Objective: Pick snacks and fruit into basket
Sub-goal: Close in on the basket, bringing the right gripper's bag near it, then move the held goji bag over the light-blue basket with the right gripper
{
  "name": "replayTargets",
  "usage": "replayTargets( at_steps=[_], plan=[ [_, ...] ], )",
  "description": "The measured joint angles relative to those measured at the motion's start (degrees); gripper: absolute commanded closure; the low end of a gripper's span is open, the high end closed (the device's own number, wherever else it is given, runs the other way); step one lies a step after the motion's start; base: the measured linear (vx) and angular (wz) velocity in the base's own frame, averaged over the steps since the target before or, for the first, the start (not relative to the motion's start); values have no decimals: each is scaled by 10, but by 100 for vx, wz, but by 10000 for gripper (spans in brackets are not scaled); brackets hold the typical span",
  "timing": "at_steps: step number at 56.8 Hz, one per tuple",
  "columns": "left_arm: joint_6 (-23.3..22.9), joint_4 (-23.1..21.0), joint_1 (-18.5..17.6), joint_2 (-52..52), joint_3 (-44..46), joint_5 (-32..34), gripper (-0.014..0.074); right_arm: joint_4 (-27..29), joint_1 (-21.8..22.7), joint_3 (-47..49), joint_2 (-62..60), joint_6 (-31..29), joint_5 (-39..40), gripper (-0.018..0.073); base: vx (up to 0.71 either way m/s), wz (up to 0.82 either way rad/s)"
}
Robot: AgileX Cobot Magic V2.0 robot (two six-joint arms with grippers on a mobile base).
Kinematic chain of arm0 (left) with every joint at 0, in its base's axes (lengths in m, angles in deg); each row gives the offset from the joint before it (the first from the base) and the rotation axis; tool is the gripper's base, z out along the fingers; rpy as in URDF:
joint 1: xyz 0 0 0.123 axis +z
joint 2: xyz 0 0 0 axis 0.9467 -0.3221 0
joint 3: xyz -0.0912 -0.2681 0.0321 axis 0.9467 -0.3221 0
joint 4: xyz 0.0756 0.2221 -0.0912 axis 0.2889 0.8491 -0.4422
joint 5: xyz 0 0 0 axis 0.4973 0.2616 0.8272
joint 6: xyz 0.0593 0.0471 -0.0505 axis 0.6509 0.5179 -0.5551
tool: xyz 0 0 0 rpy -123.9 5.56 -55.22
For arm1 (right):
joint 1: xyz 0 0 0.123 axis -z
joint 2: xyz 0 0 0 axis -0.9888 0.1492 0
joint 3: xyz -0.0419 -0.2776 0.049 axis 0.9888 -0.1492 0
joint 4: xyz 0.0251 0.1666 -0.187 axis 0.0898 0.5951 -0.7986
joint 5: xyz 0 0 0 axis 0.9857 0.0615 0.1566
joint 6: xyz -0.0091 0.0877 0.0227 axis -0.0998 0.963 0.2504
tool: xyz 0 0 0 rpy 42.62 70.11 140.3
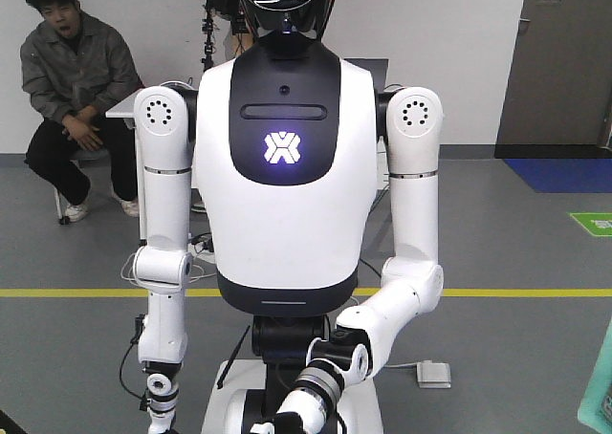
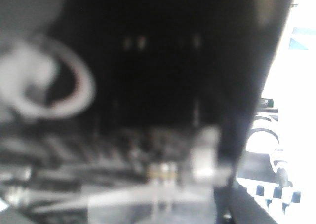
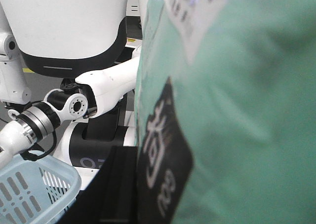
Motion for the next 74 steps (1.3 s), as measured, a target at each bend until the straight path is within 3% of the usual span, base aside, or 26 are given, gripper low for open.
replayTargets(
  at_steps=[74],
  plan=[
    [0,0,0,0,0,0,600,0,0,0,0,0,0,559,0,1]
  ],
)
